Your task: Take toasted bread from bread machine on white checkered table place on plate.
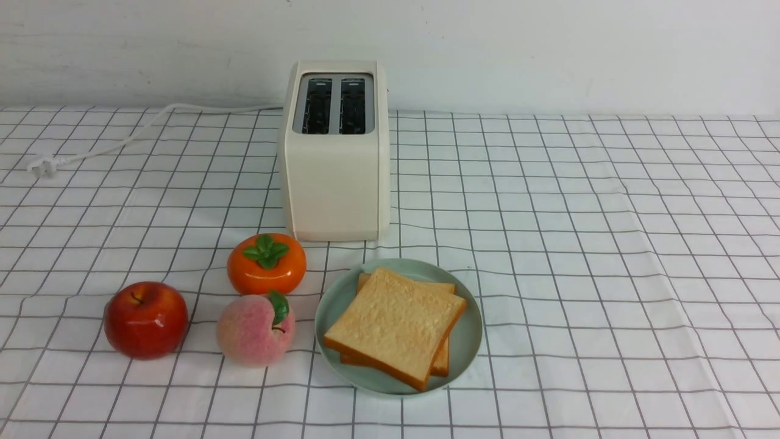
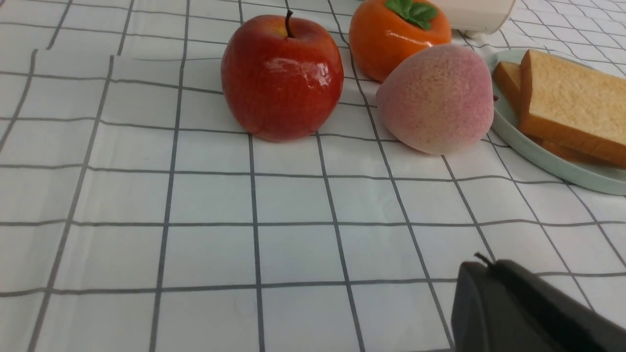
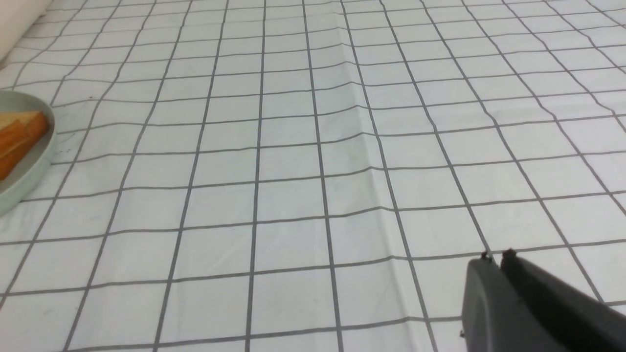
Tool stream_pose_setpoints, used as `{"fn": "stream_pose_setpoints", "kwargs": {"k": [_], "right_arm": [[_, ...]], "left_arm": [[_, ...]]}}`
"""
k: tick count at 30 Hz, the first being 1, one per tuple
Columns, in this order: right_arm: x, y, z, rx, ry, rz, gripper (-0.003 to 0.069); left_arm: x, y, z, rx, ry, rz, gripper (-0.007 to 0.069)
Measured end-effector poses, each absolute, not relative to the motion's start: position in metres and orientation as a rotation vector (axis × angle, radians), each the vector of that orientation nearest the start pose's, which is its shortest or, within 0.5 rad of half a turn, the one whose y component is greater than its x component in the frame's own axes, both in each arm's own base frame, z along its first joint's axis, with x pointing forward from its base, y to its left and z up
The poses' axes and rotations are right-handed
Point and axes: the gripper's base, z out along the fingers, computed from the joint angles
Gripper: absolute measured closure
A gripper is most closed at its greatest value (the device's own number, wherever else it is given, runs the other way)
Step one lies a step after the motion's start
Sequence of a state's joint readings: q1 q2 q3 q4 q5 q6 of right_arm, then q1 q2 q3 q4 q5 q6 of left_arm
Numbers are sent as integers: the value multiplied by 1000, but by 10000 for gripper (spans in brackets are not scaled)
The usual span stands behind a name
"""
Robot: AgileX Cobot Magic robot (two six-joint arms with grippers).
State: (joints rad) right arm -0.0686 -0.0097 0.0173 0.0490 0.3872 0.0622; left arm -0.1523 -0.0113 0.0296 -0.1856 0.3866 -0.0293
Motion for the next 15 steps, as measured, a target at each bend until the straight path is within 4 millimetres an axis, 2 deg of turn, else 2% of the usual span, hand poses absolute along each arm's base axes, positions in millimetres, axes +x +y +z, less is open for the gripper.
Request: {"fn": "stream_pose_setpoints", "kwargs": {"k": [15], "right_arm": [[52,-2,173,151,1872,43,616]], "left_arm": [[51,-14,170,2,1893,-308,637]]}}
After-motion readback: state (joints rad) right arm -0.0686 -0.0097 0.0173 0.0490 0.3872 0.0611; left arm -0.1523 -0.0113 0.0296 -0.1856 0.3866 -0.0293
